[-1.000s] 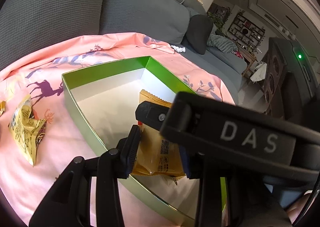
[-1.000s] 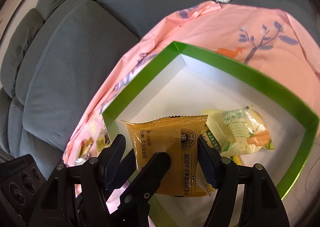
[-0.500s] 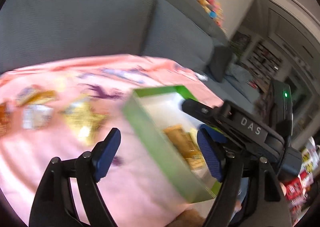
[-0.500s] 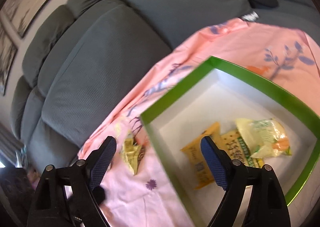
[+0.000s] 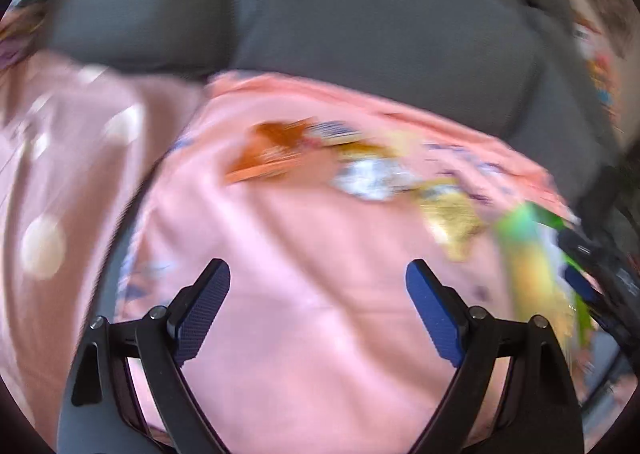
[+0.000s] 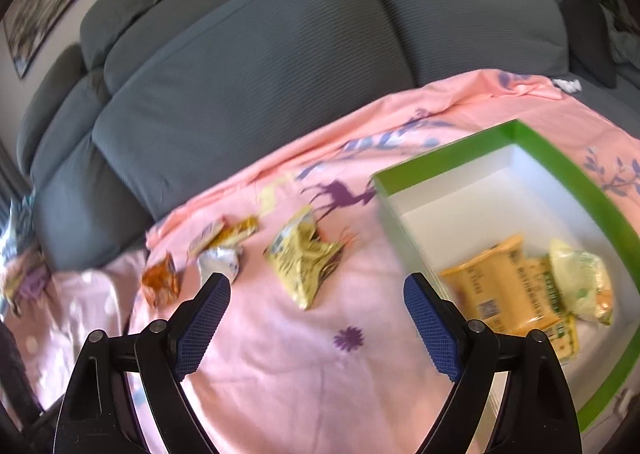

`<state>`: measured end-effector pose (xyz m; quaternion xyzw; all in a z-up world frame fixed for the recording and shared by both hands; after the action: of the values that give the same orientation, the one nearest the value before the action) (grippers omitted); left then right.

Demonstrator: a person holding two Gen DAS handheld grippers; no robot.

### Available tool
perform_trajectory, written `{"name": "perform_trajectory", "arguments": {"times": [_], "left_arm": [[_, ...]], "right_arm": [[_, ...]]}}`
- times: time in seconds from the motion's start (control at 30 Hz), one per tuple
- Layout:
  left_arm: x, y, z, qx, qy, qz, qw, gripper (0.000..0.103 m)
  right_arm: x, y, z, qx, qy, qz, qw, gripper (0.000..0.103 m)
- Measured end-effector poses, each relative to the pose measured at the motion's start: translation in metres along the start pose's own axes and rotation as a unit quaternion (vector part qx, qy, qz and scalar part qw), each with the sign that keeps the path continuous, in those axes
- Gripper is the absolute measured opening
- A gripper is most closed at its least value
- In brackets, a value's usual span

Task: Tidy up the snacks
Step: 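Move the right gripper toward the white Oishi snack bag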

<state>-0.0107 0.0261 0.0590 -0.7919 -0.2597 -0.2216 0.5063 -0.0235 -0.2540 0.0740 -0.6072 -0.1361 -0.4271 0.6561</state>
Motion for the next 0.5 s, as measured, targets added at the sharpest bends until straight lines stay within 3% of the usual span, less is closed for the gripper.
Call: {"name": "perform_trajectory", "arguments": {"times": [0.07, 0.17, 0.33, 0.5], "left_arm": [[0.000, 0.005, 0.018, 0.011, -0.026, 0.003, 0.9996, 0.090], [0.002, 0.010, 0.035, -0.010, -0.069, 0.010, 0.9975, 0.090], [0.004, 0.008, 0.048, -0.011, -0.078, 0.017, 0.9968, 0.090], [0.008, 0.001, 0.068, 0.011, -0.094, 0.005, 0.9955, 0.090]], "right_arm": [[-0.006, 0.009, 0.007, 0.012, 0.000, 0.021, 1.000, 0.089], [-0.016, 0.026, 0.013, 0.043, 0.030, 0.073, 0.996, 0.089], [-0.025, 0.038, 0.031, 0.022, 0.013, 0.094, 0.995, 0.089], [-0.017, 0.042, 0.076, 0.047, -0.030, 0.129, 0.990, 0.089]]}}
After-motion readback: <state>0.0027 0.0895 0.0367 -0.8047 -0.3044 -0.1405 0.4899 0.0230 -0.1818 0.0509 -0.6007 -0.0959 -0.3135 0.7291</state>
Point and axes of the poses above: each gripper's, at about its wrist camera, not at the fingertips, and y roughly the way its jaws point, z to its left, x to its top, the point moved 3 cm from there along y, roughly the way its jaws point, and after that the axes turned 11 degrees about -x, right-handed, at the moved point
